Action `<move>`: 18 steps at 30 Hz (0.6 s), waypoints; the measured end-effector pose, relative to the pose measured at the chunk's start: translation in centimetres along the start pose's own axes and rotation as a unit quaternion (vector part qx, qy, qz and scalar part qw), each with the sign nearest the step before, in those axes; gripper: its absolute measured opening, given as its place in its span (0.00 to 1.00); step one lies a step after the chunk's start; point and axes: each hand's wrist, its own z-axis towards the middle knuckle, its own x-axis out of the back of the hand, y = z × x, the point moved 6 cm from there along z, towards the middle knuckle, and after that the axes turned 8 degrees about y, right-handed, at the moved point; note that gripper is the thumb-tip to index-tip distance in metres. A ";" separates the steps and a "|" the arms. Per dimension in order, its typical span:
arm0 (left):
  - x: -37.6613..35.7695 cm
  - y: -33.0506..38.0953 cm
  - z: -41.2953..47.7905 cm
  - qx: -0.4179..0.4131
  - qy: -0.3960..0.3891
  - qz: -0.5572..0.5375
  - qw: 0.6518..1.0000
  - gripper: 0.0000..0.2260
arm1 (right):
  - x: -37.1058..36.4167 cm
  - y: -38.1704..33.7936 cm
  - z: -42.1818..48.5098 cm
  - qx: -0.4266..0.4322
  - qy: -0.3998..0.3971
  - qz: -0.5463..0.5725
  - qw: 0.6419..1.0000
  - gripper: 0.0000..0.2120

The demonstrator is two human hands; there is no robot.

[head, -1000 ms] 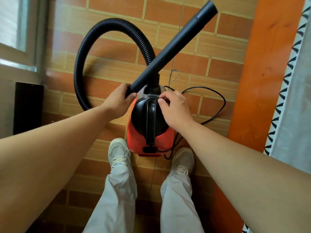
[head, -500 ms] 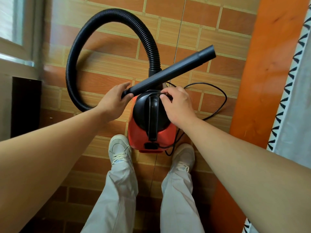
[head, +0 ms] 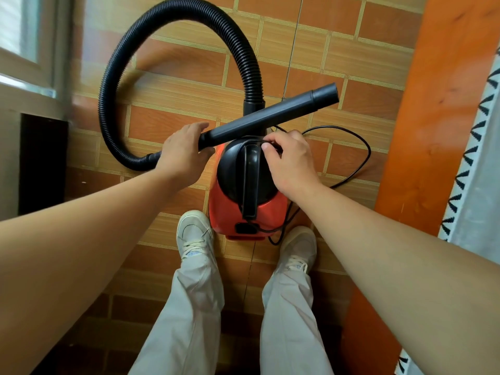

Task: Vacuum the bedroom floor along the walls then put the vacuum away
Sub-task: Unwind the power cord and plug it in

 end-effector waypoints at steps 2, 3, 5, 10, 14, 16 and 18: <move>0.0 0.1 -0.1 -0.006 -0.001 0.002 1.000 0.27 | 0.0 0.1 -0.1 0.001 0.002 0.004 1.000 0.12; 0.0 0.1 -0.1 -0.007 0.000 0.002 1.000 0.27 | 0.0 0.1 -0.1 0.001 0.002 0.005 1.000 0.12; 0.1 0.3 -0.3 -0.008 0.004 -0.002 1.000 0.28 | 0.1 0.1 -0.2 0.002 0.004 0.008 1.000 0.11; 1.4 1.7 -1.6 -0.017 0.069 -0.039 0.997 0.22 | 0.6 -0.2 -0.7 0.010 0.013 0.024 1.000 0.11; 2.3 3.6 -4.6 -0.022 0.140 -0.119 0.983 0.11 | 1.0 -0.7 -1.4 0.016 0.011 0.032 0.999 0.10; 1.9 4.3 -6.0 0.010 0.118 -0.170 0.978 0.08 | 1.4 -0.8 -2.1 0.014 0.011 0.040 0.999 0.09; 1.3 4.9 -7.5 0.027 0.079 -0.197 0.977 0.10 | 2.0 -0.9 -3.2 0.016 0.014 0.044 0.999 0.09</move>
